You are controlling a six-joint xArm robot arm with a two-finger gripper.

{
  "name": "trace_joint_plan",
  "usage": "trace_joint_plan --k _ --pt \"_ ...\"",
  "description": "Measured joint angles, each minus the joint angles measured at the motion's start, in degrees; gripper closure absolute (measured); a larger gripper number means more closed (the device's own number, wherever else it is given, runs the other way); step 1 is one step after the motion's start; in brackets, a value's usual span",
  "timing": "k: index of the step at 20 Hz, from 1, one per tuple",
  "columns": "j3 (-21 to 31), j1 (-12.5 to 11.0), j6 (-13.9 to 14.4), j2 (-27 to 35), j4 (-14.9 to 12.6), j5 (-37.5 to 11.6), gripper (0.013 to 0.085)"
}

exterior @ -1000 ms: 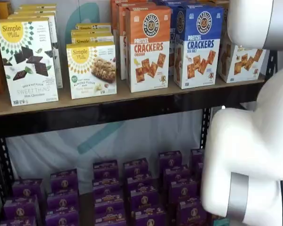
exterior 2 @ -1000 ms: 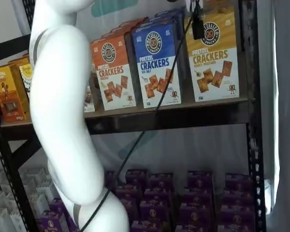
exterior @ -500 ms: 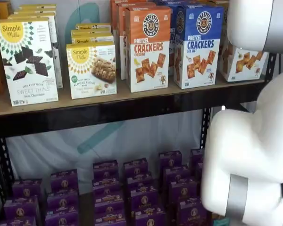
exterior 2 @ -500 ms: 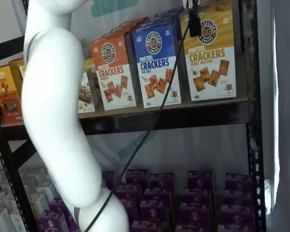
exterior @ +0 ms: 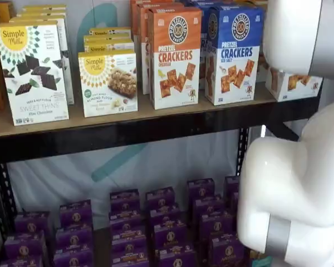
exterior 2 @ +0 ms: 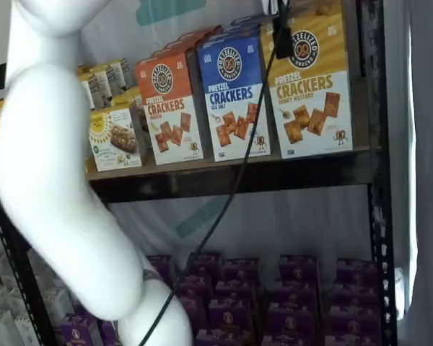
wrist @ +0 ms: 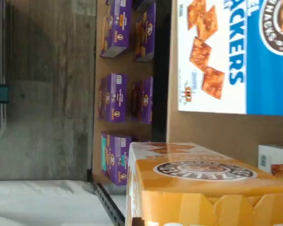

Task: Retrieve the yellow and white box located on the top shelf, the sixth one from the left

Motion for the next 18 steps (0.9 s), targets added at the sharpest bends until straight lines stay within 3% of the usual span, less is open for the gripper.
trace_joint_plan --k 7,18 --pt "3.9 -0.8 -0.5 -5.2 -0.5 2.7 0.0370" --pt "7.8 0.3 0.1 -10.2 -2.6 4.9 0.0370"
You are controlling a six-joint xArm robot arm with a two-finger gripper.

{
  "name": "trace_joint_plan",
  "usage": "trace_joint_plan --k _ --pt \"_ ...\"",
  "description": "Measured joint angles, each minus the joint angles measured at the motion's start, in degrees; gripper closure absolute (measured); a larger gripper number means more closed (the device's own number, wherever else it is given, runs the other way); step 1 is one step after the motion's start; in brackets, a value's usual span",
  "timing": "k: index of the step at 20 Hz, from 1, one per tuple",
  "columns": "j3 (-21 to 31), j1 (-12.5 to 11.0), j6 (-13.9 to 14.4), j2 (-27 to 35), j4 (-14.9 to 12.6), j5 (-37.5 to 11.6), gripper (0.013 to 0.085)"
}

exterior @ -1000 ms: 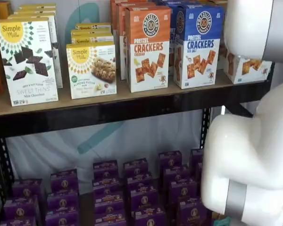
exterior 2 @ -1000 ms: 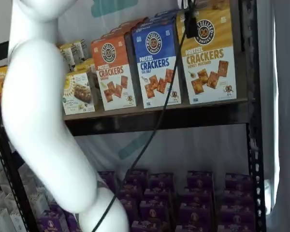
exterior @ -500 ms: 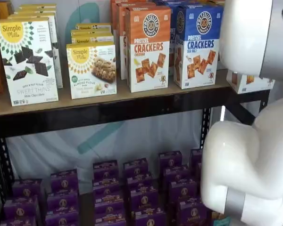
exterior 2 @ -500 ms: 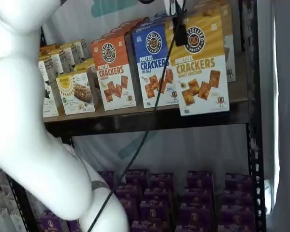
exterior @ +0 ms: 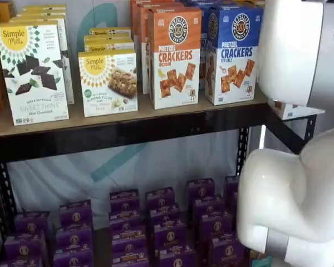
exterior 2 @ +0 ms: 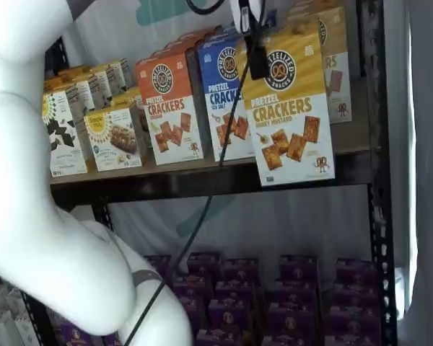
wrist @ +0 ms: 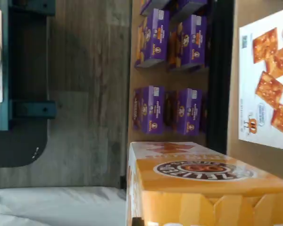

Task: Retrieve the yellow and white box located on the top shelf, the sixth one from the left

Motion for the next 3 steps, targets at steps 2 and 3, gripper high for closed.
trace_joint_plan --k 2,3 --pt "0.4 0.7 0.4 -0.6 -1.1 0.6 0.0370" --pt "0.5 1.0 0.6 -0.7 -1.5 1.0 0.0370"
